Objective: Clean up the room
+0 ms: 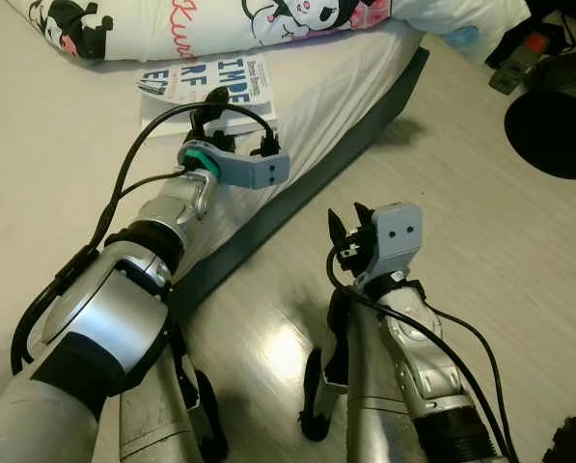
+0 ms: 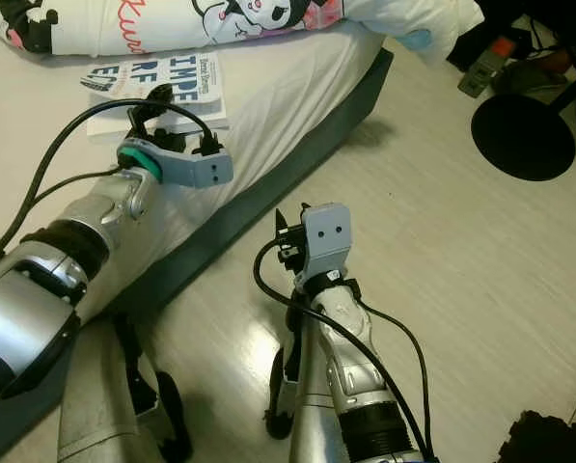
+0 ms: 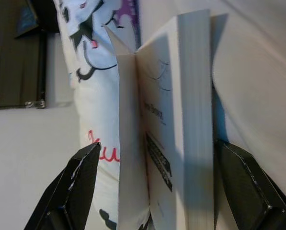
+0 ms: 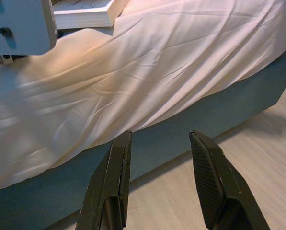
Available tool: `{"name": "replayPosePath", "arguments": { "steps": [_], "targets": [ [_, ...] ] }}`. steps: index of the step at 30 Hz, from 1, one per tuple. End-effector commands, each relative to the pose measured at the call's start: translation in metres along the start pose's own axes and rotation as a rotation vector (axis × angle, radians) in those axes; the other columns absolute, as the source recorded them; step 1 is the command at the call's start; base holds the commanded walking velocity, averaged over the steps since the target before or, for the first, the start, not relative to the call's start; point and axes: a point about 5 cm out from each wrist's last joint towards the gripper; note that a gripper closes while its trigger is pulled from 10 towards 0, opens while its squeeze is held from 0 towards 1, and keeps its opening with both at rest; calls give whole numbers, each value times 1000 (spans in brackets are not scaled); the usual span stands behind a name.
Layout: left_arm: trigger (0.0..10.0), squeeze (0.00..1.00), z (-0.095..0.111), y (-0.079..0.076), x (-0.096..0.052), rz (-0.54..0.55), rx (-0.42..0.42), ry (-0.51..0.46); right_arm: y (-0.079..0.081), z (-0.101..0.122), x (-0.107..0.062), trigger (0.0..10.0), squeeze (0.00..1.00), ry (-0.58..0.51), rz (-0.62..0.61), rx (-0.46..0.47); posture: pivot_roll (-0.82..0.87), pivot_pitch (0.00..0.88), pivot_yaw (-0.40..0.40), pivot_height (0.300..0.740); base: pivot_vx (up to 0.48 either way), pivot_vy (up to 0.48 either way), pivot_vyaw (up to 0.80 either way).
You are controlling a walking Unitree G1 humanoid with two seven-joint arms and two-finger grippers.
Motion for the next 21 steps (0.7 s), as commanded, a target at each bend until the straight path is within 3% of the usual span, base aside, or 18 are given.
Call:
{"name": "replayPosePath", "arguments": {
  "steps": [1, 8, 12, 21],
  "targets": [
    [10000, 596, -3, -37, -16, -184, 27, 19, -1, -9, -5, 10000, 0, 34, -14, 8, -67, 350, 46, 532, 0, 0, 0],
    [10000, 596, 3, -30, -11, -170, -6, 28, -1, -8, -4, 10000, 0, 32, -12, 9, -65, 351, 47, 532, 0, 0, 0],
    [10000, 604, 4, -11, -1, -72, -160, 112, -1, -8, -4, 10000, 0, 31, -15, 10, -70, 353, 53, 532, 0, 0, 0],
    [10000, 600, 5, -2, 2, -5, -229, 160, -1, -9, -7, 10000, 0, 34, -23, 12, -75, 353, 57, 532, 0, 0, 0]
  ]
}}
Point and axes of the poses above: a point about 5 cm out from each wrist's last joint towards the gripper, its own x axis pointing out of the wrist towards the gripper, its own z axis along the axis of the wrist's last joint, y = z × x, and after that the axes turned 1 degree about -x, right-handed
